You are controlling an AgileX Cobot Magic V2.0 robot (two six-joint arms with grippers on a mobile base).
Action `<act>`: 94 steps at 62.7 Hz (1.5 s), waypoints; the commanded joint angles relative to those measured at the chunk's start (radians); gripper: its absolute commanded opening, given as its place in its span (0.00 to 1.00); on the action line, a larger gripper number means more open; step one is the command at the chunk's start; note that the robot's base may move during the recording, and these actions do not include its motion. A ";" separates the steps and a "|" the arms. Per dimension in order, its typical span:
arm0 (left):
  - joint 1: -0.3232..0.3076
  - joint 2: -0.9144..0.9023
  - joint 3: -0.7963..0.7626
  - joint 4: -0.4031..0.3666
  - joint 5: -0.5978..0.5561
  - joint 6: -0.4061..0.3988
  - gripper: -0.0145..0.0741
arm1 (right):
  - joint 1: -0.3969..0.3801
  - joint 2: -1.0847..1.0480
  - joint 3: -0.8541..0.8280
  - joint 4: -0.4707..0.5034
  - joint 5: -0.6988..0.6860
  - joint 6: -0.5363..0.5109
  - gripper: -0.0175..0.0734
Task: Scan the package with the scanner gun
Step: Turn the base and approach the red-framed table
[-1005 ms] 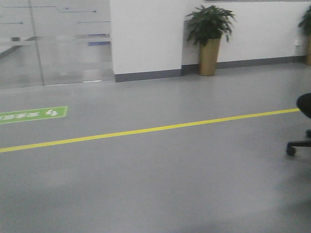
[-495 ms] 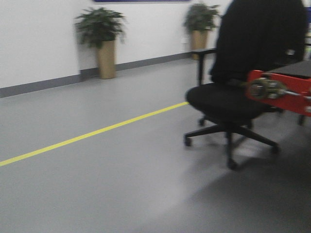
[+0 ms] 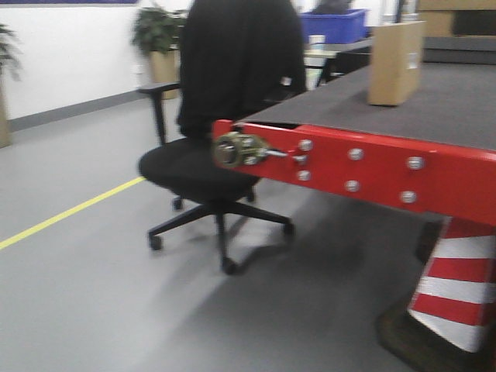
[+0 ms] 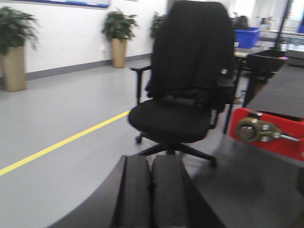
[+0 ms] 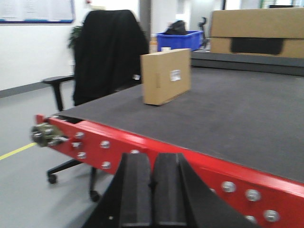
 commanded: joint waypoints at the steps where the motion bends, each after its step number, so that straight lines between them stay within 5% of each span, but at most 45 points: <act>1: -0.002 -0.004 -0.003 0.003 -0.016 -0.002 0.06 | 0.001 -0.002 0.000 0.002 -0.019 0.000 0.01; 68: -0.002 -0.004 -0.003 0.003 -0.016 -0.002 0.06 | 0.001 -0.002 0.000 0.002 -0.019 0.000 0.01; 94: -0.047 -0.004 -0.003 0.003 -0.016 -0.002 0.06 | 0.001 -0.002 0.000 0.002 -0.019 0.000 0.01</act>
